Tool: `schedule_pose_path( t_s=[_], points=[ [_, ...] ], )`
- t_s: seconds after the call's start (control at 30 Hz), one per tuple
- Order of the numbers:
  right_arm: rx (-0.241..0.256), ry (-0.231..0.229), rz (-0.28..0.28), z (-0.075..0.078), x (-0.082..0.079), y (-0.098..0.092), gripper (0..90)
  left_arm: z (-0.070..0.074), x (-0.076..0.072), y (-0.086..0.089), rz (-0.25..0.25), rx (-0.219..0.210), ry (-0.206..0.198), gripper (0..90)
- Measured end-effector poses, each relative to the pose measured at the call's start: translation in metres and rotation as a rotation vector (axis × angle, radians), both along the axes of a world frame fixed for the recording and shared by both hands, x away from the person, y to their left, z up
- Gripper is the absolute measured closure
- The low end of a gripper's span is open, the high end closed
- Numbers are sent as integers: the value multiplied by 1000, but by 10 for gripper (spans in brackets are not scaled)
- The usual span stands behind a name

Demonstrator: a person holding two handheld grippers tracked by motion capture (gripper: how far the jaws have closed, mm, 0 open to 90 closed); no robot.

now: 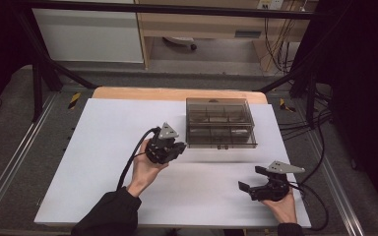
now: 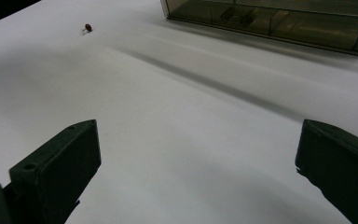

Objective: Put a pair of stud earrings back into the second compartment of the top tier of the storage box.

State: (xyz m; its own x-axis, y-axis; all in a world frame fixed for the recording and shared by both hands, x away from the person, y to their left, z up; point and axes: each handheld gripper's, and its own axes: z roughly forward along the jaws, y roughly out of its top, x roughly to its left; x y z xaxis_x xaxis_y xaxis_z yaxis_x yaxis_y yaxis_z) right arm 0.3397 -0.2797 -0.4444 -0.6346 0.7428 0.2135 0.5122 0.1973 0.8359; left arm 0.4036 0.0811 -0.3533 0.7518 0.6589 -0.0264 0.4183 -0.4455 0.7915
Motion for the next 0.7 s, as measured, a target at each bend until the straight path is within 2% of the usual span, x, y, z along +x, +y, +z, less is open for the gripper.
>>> schedule_pose_path(
  t_s=[0.37, 0.7],
  points=[
    [0, 0, 0, 0, 0, 0, 6, 9, 5, -20, -26, -6, -2, 841],
    [-3, 1, 3, 0, 0, 0, 6, 12, 12, -48, -49, 5, -3, 841]
  ],
)
